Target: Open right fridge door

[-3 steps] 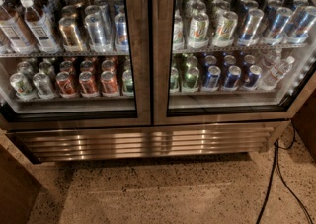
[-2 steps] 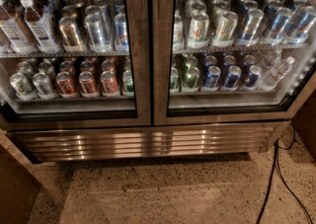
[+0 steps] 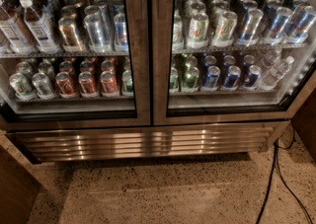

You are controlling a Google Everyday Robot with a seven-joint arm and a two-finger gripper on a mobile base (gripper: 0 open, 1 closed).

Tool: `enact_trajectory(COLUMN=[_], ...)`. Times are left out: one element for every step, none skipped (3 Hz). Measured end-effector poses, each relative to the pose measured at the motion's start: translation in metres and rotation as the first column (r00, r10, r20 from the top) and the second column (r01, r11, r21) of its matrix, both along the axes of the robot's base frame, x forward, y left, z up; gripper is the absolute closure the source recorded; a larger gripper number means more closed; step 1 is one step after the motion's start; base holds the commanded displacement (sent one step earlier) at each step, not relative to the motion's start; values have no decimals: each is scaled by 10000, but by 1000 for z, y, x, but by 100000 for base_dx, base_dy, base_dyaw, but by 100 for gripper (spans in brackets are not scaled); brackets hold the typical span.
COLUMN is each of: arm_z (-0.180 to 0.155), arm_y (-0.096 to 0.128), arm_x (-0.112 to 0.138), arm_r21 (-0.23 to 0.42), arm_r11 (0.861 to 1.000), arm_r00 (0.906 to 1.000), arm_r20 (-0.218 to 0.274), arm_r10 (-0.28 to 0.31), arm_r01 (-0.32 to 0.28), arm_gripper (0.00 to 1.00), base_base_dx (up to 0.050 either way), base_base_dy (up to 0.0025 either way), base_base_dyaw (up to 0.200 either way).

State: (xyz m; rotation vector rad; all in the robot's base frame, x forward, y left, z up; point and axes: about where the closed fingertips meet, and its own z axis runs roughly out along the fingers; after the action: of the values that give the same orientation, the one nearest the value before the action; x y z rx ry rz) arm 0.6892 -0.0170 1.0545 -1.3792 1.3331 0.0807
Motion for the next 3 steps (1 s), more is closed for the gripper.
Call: enact_trajectory(arm_z=[4, 9, 13], arm_y=[-3, -2, -4], arm_x=[1, 1, 4], arm_r21=[-155, -82, -118], arm_r11=[9999, 10000, 9999], arm_r00=[9997, 9991, 9980], arm_r20=[259, 425, 636], arm_r10=[-47, -23, -34], arm_r01=[51, 27, 42], arm_gripper=[100, 100, 100], base_base_dx=[0, 0, 0], base_base_dy=[0, 0, 0], base_base_dyaw=[0, 0, 0])
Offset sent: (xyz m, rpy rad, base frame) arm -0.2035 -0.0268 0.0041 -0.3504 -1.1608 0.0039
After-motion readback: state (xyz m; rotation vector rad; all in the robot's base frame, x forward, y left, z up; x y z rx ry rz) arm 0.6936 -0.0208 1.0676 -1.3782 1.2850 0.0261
